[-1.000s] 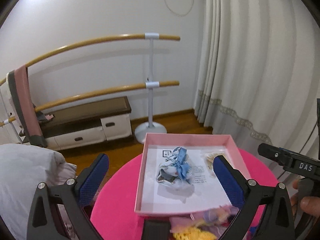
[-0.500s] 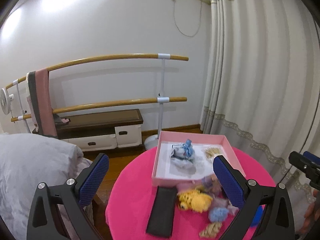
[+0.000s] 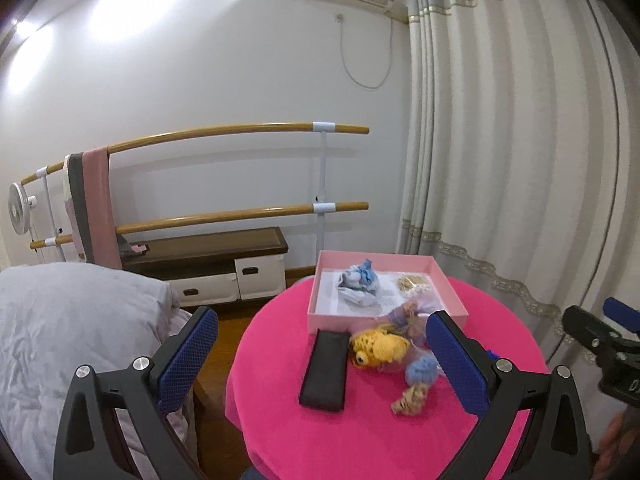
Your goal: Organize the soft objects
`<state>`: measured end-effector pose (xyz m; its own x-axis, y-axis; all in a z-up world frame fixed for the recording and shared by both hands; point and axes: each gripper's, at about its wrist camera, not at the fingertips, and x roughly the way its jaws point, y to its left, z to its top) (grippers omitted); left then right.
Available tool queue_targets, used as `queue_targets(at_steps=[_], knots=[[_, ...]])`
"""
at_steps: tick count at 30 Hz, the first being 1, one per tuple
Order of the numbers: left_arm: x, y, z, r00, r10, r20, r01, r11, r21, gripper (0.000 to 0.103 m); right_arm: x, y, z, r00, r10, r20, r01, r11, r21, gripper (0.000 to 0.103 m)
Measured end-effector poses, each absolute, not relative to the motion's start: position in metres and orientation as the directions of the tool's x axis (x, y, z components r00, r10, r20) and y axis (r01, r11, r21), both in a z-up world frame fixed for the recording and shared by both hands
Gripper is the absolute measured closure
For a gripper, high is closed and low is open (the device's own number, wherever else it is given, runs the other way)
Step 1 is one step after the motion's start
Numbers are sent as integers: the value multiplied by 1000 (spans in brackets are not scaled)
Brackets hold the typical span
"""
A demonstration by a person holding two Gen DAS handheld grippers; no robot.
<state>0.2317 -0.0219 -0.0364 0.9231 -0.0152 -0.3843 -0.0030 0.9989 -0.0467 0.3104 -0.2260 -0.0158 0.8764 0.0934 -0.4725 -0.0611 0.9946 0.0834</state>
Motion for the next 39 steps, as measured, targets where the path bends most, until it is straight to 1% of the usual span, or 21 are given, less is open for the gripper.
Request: queue_targets(at_steps=[6,12,25,31,36,39], knots=[[185,-17,-25,922,-23,-387,1,998,-59,0,286,-216,-14,881,112,-459,-85,993,78,0],[160,-14,-13,928,-28,-371,3,998,-66,0,274,-207,-11,889,120,-441,-101,993,66,0],[156,-8,-10,926,-23,-376,-8,997,-83,0,272,-217,-14,890,103,-445,-76,994,79,0],[161,-7,-15,921,-28,-387,-6,996,-88,0,278,-224,-22,881,90,-464,-56,995,87,0],[173,-9,-27,903,-34,-429,-3,996,-84,0,285,-229,-33,869,79,-489,-41,995,88,0],[189,-11,-41,877,-28,-480,-5,998,-68,0,296,-235,-46,851,67,-520,-22,996,92,0]])
